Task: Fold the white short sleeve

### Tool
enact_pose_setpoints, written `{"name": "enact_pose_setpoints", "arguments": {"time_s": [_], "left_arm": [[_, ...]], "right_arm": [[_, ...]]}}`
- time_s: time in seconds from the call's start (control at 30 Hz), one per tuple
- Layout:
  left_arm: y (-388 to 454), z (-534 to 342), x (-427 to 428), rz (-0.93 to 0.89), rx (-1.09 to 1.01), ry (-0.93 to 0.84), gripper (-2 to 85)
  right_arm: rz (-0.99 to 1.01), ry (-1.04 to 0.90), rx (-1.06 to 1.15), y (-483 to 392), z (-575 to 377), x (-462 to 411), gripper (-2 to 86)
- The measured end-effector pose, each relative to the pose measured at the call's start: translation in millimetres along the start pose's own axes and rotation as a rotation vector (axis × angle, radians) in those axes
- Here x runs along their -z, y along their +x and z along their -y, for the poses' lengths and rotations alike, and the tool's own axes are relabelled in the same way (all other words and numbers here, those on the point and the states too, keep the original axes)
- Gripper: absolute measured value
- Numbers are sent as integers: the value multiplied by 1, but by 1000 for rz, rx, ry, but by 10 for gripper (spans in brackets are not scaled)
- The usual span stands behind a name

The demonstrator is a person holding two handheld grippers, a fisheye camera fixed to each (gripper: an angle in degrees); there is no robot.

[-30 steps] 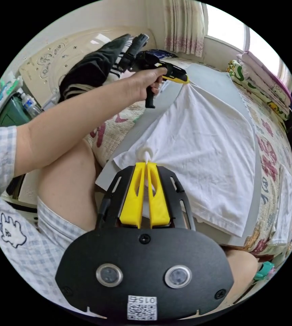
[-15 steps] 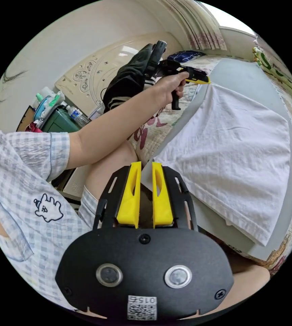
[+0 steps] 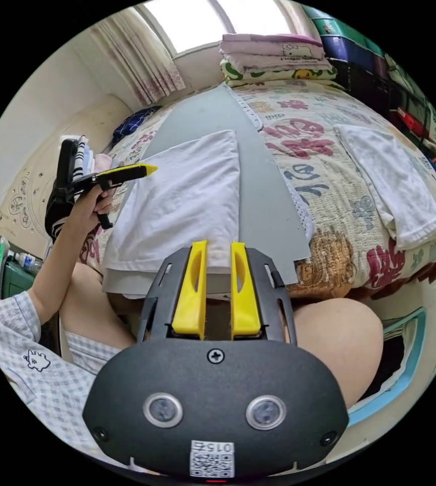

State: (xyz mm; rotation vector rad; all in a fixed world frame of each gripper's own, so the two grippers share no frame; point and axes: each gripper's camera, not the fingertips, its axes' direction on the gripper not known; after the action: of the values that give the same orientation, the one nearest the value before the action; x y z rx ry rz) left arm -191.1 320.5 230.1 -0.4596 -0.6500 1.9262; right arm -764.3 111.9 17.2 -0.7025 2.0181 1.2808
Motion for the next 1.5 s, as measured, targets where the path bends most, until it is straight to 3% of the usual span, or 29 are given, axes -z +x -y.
{"name": "enact_pose_setpoints", "arguments": {"time_s": [0.17,0.4,0.5,0.67,0.97,1.5], "left_arm": [[-6,5,-31,80,-22,-109,1],[-23,12,-30,37,44,-110,4],[-48,12,-6,9,134,-36,14],[-103,1,34,167,277,61,100],[-173,-9,18,55,442,38,161],[-213,2,20,11,415,64,119]], "right_arm": [[-31,-55,8,-32,-4,13,15],[-71,-83,36,-74,-3,49,16],[16,-43,-39,-80,-3,76,37],[115,50,-77,-85,12,131,63],[104,85,-24,-126,81,168,91],[48,-38,18,-184,178,148,138]]}}
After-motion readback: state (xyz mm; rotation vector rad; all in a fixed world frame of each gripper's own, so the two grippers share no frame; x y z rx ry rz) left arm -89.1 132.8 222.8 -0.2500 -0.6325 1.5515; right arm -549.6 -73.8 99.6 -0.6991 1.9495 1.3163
